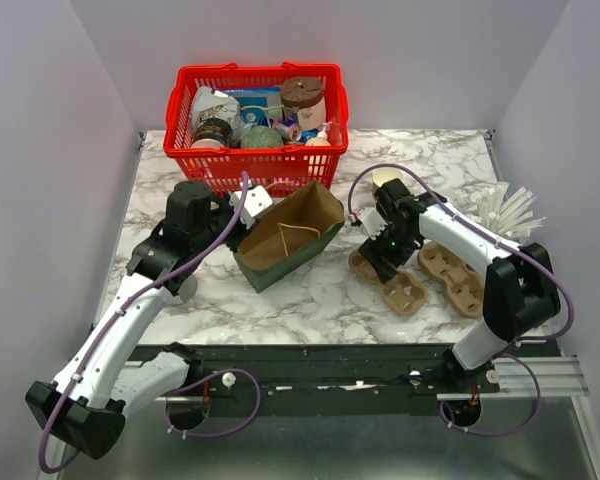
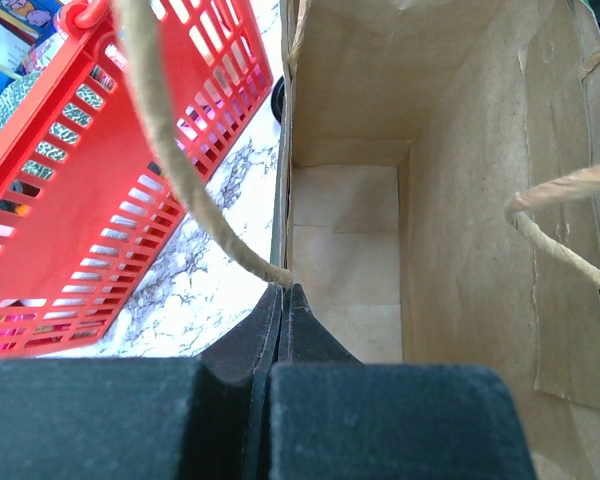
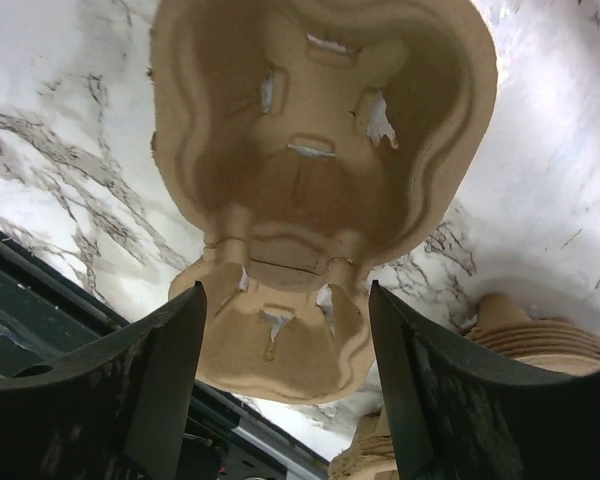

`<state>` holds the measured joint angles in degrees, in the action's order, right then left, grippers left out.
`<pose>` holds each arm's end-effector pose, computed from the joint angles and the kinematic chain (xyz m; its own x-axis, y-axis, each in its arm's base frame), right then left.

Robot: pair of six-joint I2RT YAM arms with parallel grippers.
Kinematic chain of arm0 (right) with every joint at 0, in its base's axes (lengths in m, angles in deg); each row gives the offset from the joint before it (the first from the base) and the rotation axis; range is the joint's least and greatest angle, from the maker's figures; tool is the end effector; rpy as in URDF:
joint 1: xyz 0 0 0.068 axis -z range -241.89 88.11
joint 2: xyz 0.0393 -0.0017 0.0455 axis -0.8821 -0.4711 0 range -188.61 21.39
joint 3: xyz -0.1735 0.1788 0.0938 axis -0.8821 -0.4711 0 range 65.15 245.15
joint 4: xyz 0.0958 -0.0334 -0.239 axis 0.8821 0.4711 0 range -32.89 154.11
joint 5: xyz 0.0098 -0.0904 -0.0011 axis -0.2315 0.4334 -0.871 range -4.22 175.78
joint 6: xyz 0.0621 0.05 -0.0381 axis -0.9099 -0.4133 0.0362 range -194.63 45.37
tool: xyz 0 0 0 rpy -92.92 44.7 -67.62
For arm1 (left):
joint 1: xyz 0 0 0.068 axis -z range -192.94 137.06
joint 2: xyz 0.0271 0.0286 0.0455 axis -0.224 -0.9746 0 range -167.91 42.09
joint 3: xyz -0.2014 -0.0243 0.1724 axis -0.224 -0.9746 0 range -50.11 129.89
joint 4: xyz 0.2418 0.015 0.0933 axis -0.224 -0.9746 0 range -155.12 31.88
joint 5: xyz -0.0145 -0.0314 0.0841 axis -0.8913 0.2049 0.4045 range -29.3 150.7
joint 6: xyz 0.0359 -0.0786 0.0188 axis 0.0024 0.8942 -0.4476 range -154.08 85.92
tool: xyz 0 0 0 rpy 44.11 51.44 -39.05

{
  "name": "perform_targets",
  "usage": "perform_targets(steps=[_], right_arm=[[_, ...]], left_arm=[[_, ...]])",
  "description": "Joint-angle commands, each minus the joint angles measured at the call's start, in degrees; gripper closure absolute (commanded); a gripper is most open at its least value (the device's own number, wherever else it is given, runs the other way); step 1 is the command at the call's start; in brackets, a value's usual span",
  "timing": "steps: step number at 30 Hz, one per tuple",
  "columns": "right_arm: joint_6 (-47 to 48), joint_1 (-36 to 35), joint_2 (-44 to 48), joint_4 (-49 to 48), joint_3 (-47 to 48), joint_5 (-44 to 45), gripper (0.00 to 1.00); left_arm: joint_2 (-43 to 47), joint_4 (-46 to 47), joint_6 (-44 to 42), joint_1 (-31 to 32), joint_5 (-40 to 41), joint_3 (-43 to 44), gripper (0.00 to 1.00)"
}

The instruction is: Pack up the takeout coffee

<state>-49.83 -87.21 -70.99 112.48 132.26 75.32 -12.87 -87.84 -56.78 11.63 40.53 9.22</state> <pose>0.2658 0.1414 0.1717 -0.6221 -0.7505 -0.2228 -0.7800 0.6186 0.0945 0.2104 -0.1259 0.3391 -0.0993 0.4436 -0.8907 0.7718 0.5993 0.2124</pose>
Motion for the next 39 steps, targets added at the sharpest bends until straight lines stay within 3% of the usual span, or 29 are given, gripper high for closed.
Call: perform_targets(steps=[1, 10, 19, 22, 24, 26, 39], right_arm=[[-2.82, 0.18, -1.84, -3.25, -1.02, 2.37, 0.27], [-2.65, 0.18, -3.07, -3.34, 0.30, 1.67, 0.33], [-3.70, 0.18, -3.16, -3.26, -0.58, -0.09, 0.46], [-3.88, 0.10, -2.20, -2.56, 0.21, 0.87, 0.46], [-4.32, 0.18, -1.06, -2.03, 1.00, 1.84, 0.38], [-4.49, 0.18, 0.70, -1.50, 1.44, 1.24, 0.36], [-4.49, -0.61, -1.31, -2.38, -1.20, -3.60, 0.46]], left_arm=[[-0.06, -0.43, 0.99, -0.50, -0.23, 0.17, 1.00], [0.20, -1.93, -0.33, -1.02, 1.35, 0.26, 1.00], [0.20, -1.75, -0.07, -2.08, 1.44, -0.18, 1.00], [0.47, -2.28, -0.33, -2.34, 1.53, -0.18, 1.00], [0.55, -2.45, -0.50, -2.43, 1.62, -0.18, 1.00], [0.64, -2.45, -0.68, -2.52, 1.71, -0.27, 1.00], [0.73, -3.15, -0.15, -3.40, 2.93, -0.71, 1.00]])
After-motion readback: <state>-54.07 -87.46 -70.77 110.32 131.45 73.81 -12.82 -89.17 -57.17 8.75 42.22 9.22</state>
